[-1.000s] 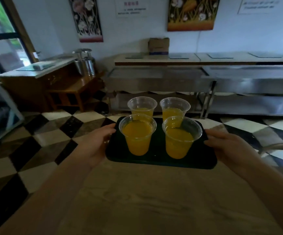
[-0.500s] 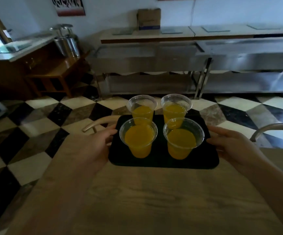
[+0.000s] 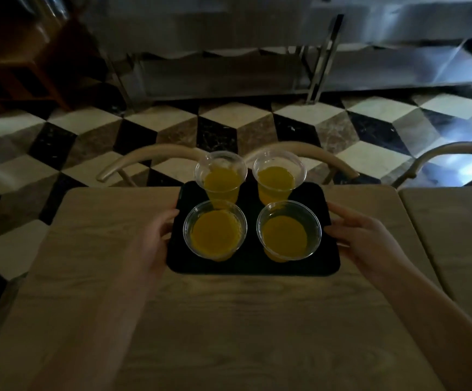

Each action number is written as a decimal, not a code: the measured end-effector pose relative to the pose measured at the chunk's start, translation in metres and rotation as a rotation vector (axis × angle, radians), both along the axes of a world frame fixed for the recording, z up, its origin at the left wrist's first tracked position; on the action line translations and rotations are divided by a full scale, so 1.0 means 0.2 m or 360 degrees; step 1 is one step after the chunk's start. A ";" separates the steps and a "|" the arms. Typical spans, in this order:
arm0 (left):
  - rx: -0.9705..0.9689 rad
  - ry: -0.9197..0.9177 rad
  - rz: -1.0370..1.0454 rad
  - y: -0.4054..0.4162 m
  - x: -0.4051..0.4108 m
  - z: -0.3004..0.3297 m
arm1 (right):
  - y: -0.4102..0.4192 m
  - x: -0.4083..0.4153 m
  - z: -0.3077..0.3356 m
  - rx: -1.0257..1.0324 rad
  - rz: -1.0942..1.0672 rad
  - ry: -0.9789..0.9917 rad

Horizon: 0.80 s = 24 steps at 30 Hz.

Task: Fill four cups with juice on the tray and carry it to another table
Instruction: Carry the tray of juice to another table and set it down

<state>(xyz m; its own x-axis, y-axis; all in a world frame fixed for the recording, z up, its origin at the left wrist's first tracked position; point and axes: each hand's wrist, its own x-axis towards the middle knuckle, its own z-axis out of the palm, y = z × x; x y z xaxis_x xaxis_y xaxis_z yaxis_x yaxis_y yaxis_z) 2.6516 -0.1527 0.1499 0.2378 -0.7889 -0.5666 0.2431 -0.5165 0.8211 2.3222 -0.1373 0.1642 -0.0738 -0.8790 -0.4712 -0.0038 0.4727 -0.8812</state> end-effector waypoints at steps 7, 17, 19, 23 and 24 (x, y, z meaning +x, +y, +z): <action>0.0212 0.0172 0.0089 0.04 0.00 -0.19 | 0.02 0.04 -0.29 0.0166 -0.0100 -0.0018; 0.0179 0.0199 0.0168 0.09 -0.04 -0.57 | 0.07 0.05 -0.71 0.0264 -0.0165 0.0014; 0.0201 0.0190 0.0207 0.11 -0.05 -0.64 | 0.08 0.04 -0.79 0.0285 -0.0188 0.0035; 0.0251 0.0195 0.0247 0.15 -0.05 -0.81 | 0.12 0.05 -0.90 0.0313 -0.0244 0.0041; 0.0258 0.0184 0.0226 0.17 -0.04 -0.85 | 0.14 0.05 -0.92 0.0329 -0.0254 0.0055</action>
